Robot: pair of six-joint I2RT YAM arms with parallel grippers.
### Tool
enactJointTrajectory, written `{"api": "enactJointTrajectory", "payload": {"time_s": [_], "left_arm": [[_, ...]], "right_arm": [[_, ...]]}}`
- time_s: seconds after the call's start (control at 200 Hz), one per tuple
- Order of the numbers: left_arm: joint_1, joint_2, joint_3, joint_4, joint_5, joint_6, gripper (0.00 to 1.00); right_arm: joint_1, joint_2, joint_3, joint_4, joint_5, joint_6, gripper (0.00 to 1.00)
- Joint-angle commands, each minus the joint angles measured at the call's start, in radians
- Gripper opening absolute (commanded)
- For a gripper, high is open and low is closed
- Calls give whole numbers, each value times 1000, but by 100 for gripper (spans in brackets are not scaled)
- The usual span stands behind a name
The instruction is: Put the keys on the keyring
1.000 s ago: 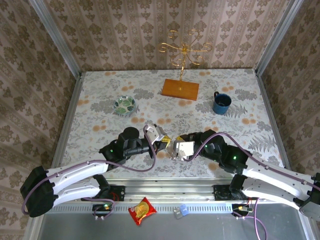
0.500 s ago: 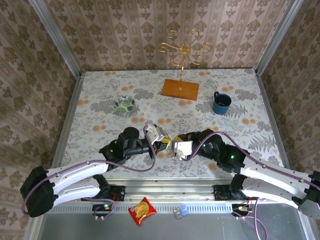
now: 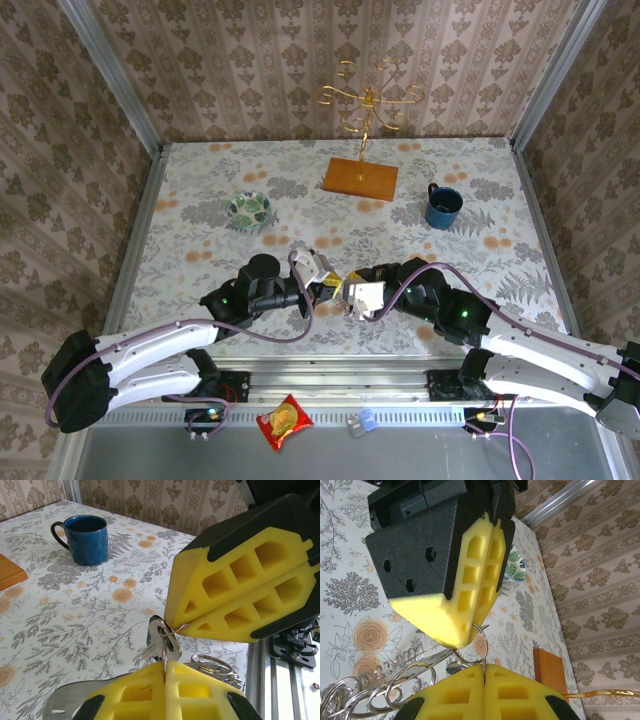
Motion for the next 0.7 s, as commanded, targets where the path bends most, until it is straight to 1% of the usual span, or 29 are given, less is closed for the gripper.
{"api": "enactJointTrajectory", "payload": {"time_s": [0.0, 0.305, 0.695], "left_arm": [[-5, -1, 10, 58, 9, -14, 0], [-3, 1, 10, 60, -3, -14, 0], [-3, 0, 9, 71, 18, -14, 0]], "right_arm": [[2, 0, 27, 21, -30, 6, 0], [2, 1, 24, 16, -34, 16, 0], [2, 49, 38, 43, 17, 3, 0]]}}
